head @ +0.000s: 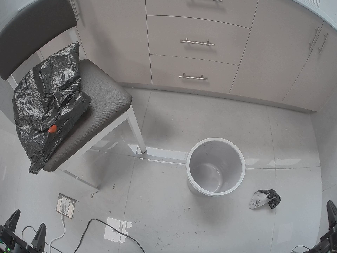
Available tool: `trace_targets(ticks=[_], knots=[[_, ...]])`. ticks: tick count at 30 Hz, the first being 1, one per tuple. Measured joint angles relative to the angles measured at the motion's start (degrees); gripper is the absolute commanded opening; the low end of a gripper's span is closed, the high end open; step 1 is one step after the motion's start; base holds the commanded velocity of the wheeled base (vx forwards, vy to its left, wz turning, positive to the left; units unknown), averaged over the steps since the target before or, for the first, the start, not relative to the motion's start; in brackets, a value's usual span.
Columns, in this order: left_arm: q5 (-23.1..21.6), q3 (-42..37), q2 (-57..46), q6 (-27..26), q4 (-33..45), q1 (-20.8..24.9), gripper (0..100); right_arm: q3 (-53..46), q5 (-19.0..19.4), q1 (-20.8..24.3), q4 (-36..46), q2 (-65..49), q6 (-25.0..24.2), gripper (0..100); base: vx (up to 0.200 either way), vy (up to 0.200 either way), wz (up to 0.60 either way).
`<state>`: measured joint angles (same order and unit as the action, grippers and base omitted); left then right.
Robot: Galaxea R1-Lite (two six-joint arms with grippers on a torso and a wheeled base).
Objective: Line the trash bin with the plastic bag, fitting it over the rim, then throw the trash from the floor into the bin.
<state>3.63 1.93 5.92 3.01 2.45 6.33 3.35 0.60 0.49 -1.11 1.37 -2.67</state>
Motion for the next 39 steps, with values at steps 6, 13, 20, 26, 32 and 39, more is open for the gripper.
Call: trace_targets(ticks=[6,13,20,26,32,39], knots=[[-0.13,1.87,0.82,0.66,0.06,0.12,100,12.02,0.3,1.18,1.54,4.64,-2.68,0,0.0,0.0,0.0],[-0.24,15.48,9.14,2.43,0.09,0.37,100,25.7,1.65,5.99,-6.08,18.55,-5.32,0,0.0,0.0,0.0],[-0.41,24.67,21.44,-0.77,-1.67,0.61,100,23.88,0.55,10.92,-28.56,36.21,-9.05,0,0.0,0.0,0.0],[-0.57,31.76,36.16,-6.05,-6.63,2.01,100,19.03,-1.06,13.86,-41.89,50.64,-11.45,0,0.0,0.0,0.0],[-0.51,39.41,52.7,-11.26,-13.25,5.11,100,15.8,-2.26,15.71,-48.73,59.51,-12.9,0,0.0,0.0,0.0],[-0.55,46.08,70.89,-25.39,-22.48,8.14,100,13.37,-3.06,17.15,-53.58,65.55,-14.04,0,0.0,0.0,0.0]])
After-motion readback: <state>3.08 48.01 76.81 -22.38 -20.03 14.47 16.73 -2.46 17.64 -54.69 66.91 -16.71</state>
